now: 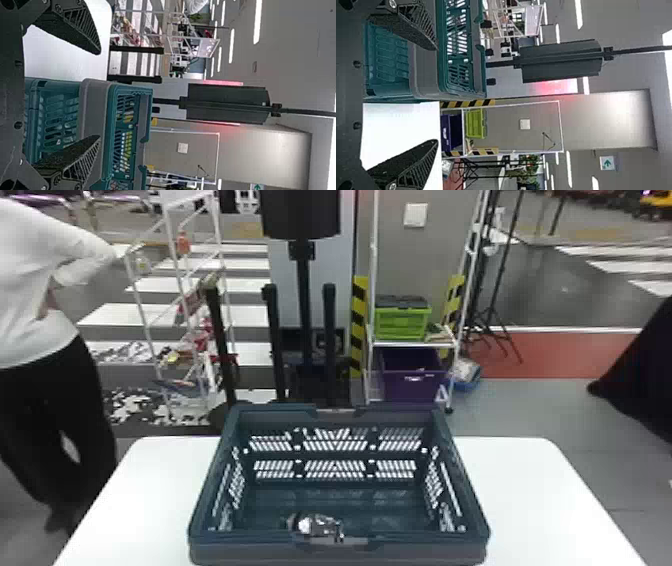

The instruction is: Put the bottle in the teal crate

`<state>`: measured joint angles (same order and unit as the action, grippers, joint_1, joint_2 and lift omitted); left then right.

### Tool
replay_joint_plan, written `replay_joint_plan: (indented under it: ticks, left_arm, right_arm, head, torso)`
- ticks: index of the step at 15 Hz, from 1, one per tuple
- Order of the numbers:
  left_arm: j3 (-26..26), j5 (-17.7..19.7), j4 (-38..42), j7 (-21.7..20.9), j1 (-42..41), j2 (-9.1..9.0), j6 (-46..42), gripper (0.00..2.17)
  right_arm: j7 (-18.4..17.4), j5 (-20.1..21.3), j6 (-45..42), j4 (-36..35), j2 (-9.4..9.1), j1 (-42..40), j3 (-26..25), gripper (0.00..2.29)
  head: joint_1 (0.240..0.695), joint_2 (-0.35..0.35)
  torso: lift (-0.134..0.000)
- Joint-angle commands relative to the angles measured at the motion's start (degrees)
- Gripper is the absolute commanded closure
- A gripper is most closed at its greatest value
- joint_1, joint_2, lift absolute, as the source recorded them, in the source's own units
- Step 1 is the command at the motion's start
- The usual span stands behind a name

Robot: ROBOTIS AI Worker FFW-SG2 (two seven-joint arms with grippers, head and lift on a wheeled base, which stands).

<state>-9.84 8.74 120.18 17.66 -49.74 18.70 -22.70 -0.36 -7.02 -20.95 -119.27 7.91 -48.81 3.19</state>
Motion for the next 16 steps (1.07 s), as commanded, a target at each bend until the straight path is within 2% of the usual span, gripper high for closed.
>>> replay_joint_plan:
  ticks: [1, 6, 11, 16]
  left_arm:
    - [0.00, 0.22, 0.23, 0.01, 0.52, 0.02, 1.39, 0.13]
    - [0.00, 0.31, 0.85, 0.18, 1.66, -0.15, 5.08, 0.13]
    - [-0.62, 0.22, 1.37, 0.80, 3.16, -0.50, 8.60, 0.13]
    - [-0.70, 0.05, 1.28, 1.06, 3.24, -0.68, 8.42, 0.13]
  right_arm:
    - [0.09, -0.01, 0.17, -0.17, 0.00, -0.15, 0.07, 0.07]
    - [0.71, -0.01, 4.21, -1.49, 1.06, -0.06, -0.20, 0.08]
    - [1.67, -0.10, 4.03, -1.49, 1.06, -0.67, -1.87, 0.08]
    - [2.38, -0.45, 3.51, -1.49, 0.79, -0.67, -2.13, 0.09]
  head:
    - [0.499, 0.000]
    - [0.499, 0.000]
    - [0.499, 0.000]
    - [0.499, 0.000]
  torso:
    - [0.000]
    - [0.000]
    - [0.000]
    - [0.000]
